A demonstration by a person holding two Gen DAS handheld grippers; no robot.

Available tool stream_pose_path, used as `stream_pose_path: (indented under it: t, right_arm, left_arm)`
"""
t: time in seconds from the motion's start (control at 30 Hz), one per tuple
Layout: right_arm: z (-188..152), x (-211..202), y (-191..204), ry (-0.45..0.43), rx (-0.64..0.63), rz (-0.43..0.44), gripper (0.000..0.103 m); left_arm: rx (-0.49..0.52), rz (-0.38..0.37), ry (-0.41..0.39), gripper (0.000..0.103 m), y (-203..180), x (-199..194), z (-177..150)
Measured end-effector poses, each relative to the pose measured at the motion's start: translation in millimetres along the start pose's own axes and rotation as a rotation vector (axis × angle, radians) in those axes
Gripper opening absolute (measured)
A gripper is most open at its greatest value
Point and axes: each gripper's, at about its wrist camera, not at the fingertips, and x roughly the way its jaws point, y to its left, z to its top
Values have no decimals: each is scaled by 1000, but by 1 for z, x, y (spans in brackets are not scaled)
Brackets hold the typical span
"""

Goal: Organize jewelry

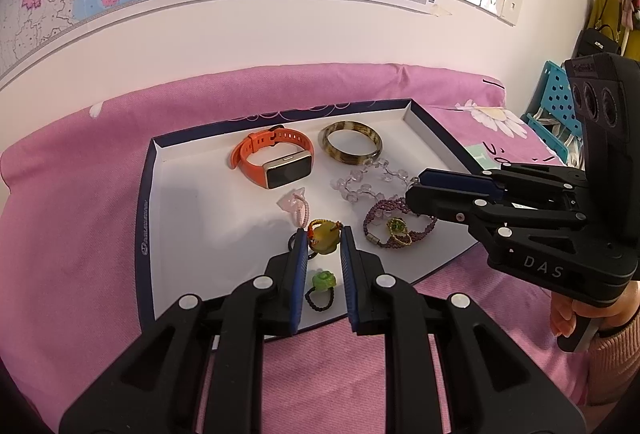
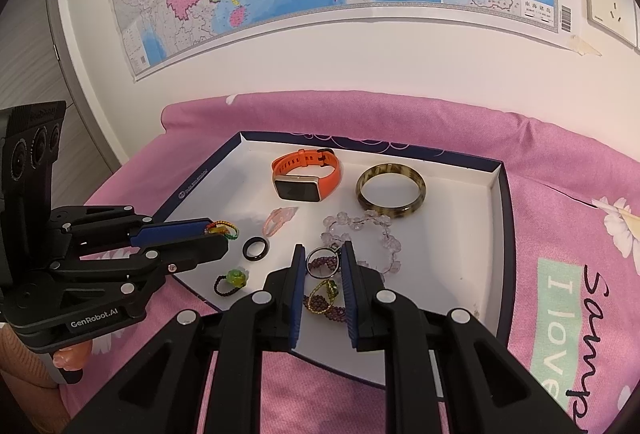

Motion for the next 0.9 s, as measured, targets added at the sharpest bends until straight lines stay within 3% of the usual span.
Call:
stream_pose_path:
  t: [0.9]
  right_arm:
    - [2,14,-6,30,13,-21,16]
  left_arm:
    - [-21,18,27,17,6,13,1]
